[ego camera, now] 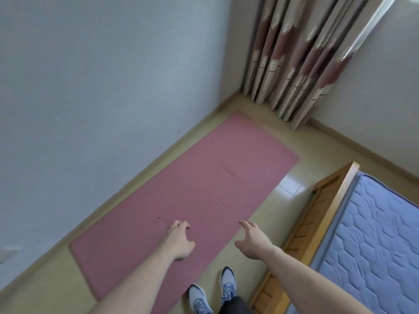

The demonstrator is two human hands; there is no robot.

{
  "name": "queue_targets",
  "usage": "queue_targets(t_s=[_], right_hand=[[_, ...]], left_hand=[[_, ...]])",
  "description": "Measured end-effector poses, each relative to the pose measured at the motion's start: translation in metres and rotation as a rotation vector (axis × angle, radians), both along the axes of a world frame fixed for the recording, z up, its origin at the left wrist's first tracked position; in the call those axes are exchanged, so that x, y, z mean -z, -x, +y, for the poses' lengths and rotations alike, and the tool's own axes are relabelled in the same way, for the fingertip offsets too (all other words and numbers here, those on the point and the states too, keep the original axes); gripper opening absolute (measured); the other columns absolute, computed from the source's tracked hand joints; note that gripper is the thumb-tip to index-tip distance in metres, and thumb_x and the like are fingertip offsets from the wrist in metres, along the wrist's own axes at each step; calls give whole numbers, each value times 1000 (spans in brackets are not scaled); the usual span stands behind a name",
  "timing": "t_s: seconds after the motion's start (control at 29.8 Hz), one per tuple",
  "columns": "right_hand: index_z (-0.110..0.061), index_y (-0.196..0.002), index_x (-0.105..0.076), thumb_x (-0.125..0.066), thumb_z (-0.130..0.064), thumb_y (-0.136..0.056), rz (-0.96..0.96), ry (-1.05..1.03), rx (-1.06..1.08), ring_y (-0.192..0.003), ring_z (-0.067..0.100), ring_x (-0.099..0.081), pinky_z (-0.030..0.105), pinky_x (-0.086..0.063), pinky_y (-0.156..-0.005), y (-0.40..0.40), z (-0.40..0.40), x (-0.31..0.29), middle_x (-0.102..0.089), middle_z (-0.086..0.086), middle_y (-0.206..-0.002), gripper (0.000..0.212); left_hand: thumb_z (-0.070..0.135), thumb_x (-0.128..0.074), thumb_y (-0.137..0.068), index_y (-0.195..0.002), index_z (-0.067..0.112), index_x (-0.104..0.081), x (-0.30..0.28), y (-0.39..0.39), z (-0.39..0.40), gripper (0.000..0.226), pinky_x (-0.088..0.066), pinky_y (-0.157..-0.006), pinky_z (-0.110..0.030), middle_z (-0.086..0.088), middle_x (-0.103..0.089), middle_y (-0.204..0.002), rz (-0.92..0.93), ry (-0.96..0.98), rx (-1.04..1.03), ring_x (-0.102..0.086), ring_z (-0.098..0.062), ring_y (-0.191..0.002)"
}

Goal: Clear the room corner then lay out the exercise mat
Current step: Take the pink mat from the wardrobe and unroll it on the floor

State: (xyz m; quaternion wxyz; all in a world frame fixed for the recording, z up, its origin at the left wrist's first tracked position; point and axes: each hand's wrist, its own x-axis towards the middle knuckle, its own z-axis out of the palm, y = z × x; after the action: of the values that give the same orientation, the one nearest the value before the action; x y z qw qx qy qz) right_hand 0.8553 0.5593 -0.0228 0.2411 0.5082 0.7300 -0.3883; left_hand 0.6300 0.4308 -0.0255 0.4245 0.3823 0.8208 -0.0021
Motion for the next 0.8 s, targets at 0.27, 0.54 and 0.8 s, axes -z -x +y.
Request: queue_targets(t_s=[0.27, 0.54, 0.8], right_hand=[[-23, -161, -22, -56, -32, -95, 53, 11, 13, -141, 21, -44, 32, -44, -109, -38, -13, -32, -16, 2, -167, 74], [-25, -159, -27, -57, -34, -95, 167, -74, 63, -129, 20, -54, 29, -50, -95, -32, -20, -75, -19, -3, -165, 71], [-24, -156, -33, -59, -35, -95, 214, -176, 200, -122, 19, -58, 31, -48, -99, -21, -66, -104, -30, 0, -158, 67]], left_hand=[[40, -61, -85, -136, 29, -53, -66, -21, -12, 53, -42, -108, -33, 8, -42, -143, 47, -33, -40, -47, -20, -129], [39, -60, -85, -134, 30, -55, -104, -8, -16, 50, -43, -106, -33, 10, -40, -145, 115, -68, 37, -47, -18, -129], [39, -61, -83, -135, 30, -55, -133, -1, -20, 53, -45, -107, -35, 11, -39, -147, 70, -215, 185, -48, -17, -131]])
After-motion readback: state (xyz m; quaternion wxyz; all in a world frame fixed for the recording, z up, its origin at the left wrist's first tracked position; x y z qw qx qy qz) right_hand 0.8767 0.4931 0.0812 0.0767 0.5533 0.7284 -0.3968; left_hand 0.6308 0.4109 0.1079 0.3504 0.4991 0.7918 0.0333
